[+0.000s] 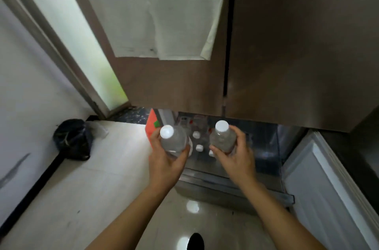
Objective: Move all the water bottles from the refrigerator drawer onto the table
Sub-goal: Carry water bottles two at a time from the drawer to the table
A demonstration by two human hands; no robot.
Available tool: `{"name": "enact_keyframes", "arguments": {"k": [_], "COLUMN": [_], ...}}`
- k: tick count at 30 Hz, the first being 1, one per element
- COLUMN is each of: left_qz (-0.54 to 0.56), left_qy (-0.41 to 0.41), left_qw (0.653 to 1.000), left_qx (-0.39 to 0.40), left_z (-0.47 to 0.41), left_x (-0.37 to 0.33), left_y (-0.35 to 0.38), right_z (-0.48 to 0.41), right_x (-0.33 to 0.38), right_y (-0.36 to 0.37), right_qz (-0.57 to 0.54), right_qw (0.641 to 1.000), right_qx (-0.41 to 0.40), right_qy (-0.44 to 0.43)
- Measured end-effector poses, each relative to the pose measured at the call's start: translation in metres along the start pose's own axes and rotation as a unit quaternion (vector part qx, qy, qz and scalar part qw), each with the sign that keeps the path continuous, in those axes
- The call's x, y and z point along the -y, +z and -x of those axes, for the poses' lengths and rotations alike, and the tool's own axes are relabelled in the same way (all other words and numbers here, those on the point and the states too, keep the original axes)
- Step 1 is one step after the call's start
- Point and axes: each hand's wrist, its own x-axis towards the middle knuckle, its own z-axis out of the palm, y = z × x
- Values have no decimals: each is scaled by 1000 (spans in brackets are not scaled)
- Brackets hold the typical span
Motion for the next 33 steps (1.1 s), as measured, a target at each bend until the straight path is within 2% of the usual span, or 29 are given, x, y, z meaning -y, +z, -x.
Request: {"name": "enact_keyframes", "arguments": {"k": [5,9,15,25,33], "left_qz": [-53,-70,-94,-208,-236], "left_qy": [16,-12,-47,-112,-205], "left_qw": [992,976,960,920,855], "left_qx": [-118,-203,-259,-312,-413], "left_z": [15,27,60,158,242], "left_x": [1,13,53,153,217], "left_y": [-89,-160,-283,-546,-700], "right_z": [0,16,74,230,334], "right_x": [60,110,190,345,435], "right_y": [57,104,189,406,568], "right_qz": [-14,-10,-18,-54,-105], "right_qw": [994,985,967,932,863], "right_qx": [39,71,126,226,360], "right_qy": [-104,-157,-220,-277,-337]}}
